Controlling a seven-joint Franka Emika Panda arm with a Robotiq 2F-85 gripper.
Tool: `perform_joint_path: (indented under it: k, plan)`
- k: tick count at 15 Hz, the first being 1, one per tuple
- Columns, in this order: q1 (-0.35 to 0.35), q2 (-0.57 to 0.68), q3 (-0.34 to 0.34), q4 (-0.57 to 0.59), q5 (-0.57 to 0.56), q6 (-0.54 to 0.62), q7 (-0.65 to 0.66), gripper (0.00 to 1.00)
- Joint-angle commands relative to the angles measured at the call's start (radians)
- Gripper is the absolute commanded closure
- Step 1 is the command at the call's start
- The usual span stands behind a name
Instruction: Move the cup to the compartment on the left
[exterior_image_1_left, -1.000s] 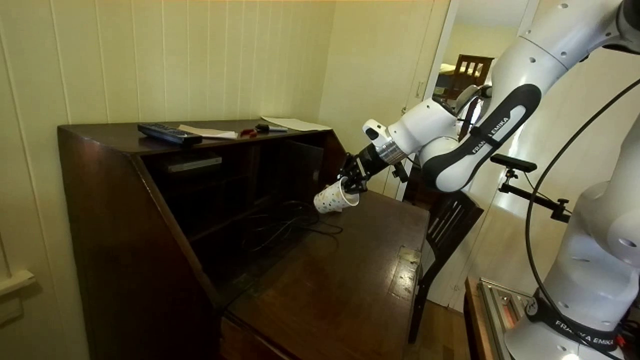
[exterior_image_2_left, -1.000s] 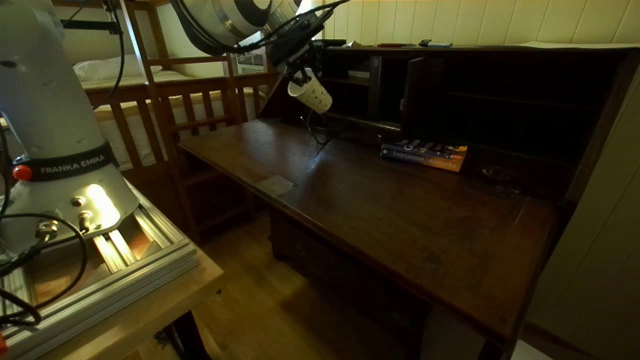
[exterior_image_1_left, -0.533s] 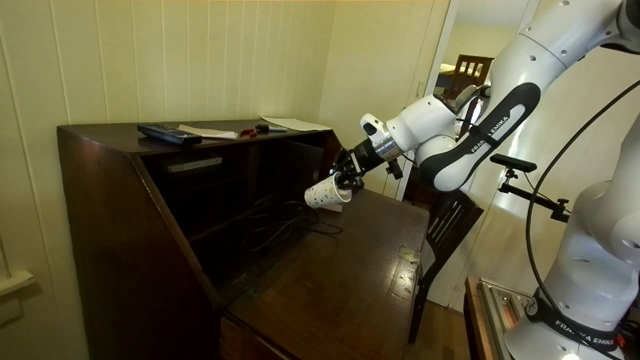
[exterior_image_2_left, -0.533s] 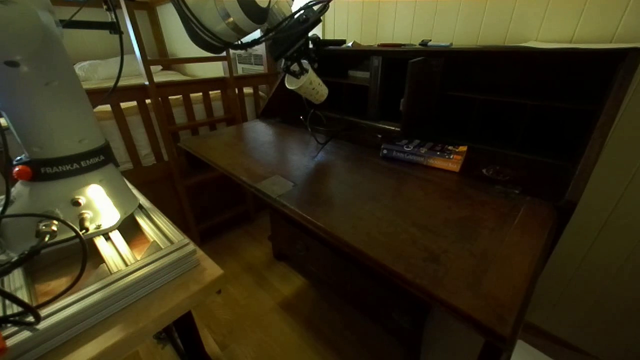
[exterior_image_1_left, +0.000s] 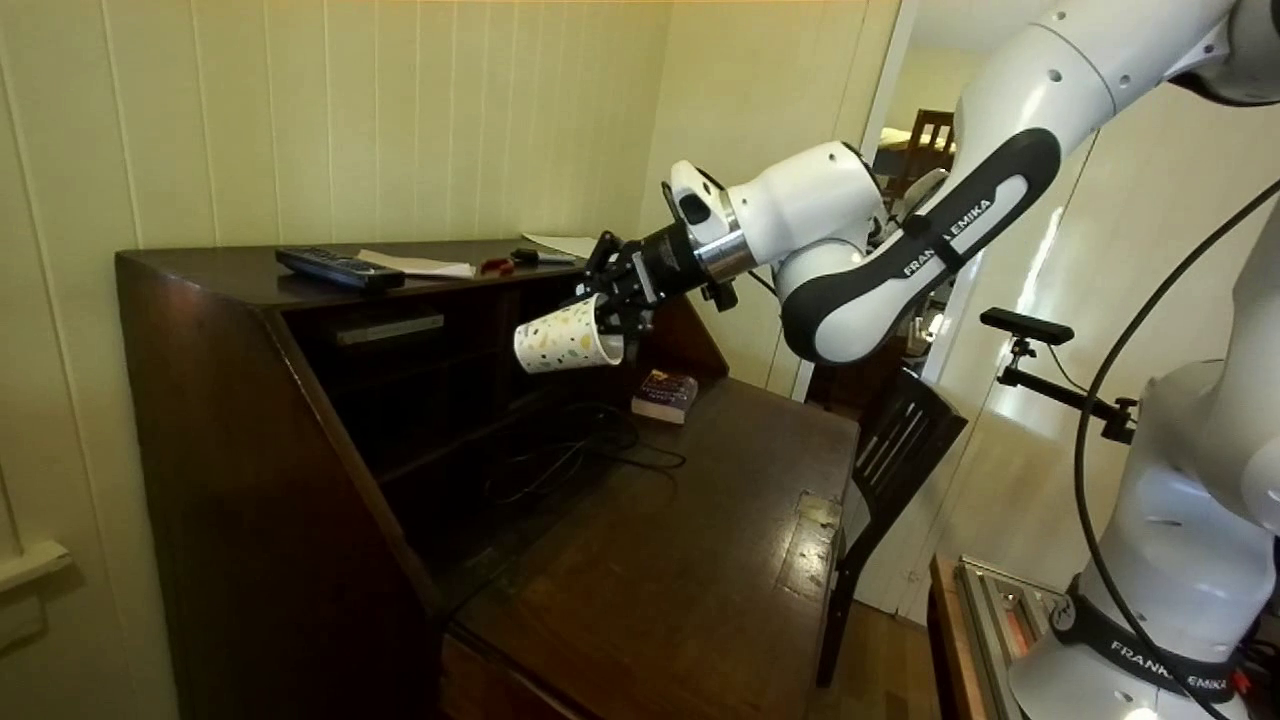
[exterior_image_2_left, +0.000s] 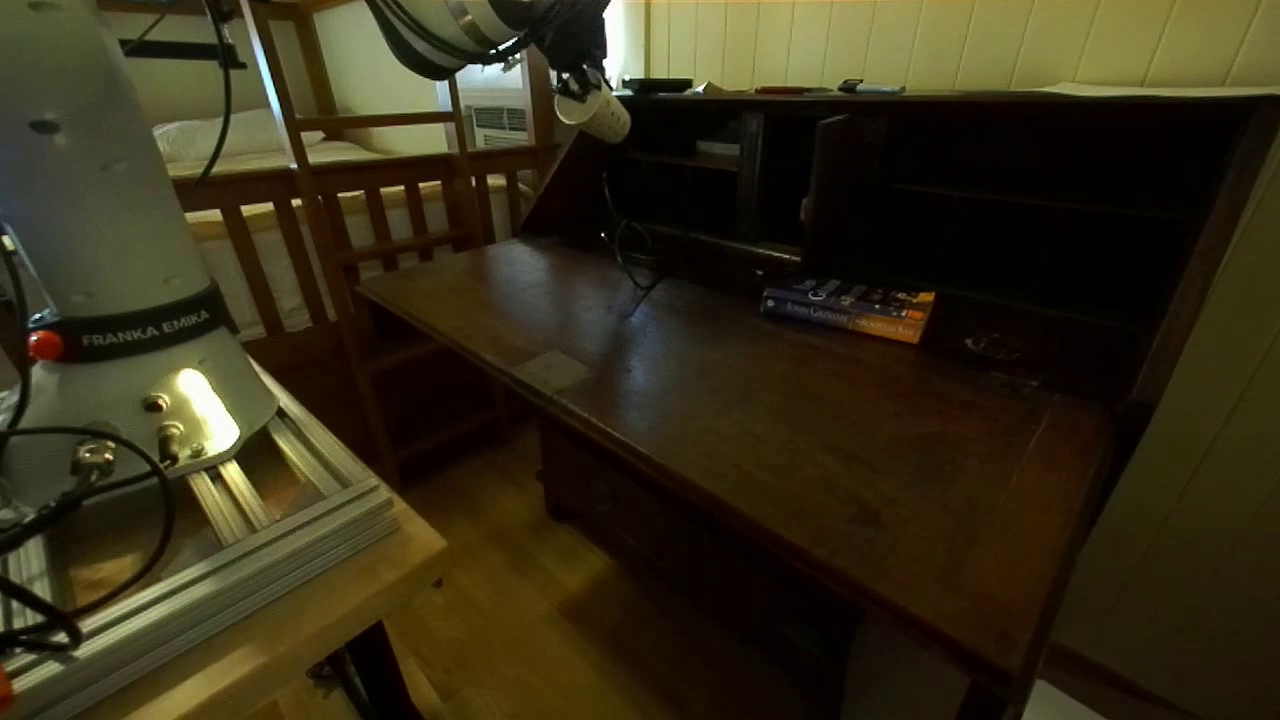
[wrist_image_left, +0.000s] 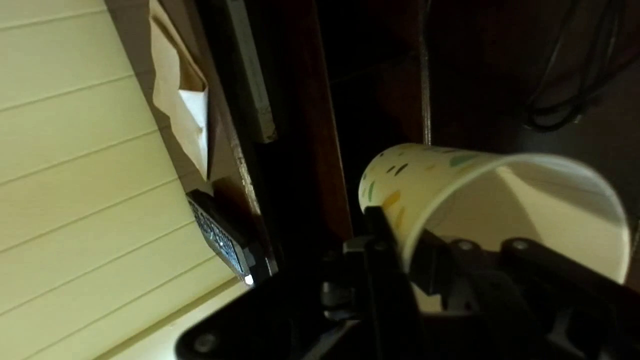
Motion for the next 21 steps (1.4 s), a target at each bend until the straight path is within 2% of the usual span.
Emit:
perform_joint_path:
  k: [1,3,7,11,12,17,18,19,21]
  plan:
    - [0.042,0.149,-0.021,0.112,0.086,0.072,-0.264,0.98]
    - [0.102,0.219,-0.073,0.139,0.119,0.125,-0.389,0.98]
    - [0.269,0.362,-0.203,0.160,0.242,0.289,-0.622,0.98]
    - [0.378,0.478,-0.251,0.138,0.360,0.512,-0.775,0.98]
    - [0.355,0.491,-0.215,0.137,0.378,0.554,-0.808,0.98]
    - [0.351,0.542,-0.188,0.180,0.429,0.712,-0.821,0.98]
    - [0.349,0.540,-0.188,0.188,0.474,0.722,-0.807,0.98]
    - [0.324,0.506,-0.170,0.158,0.392,0.629,-0.740,0.94]
    - [0.324,0.510,-0.171,0.173,0.423,0.660,-0.745,0.94]
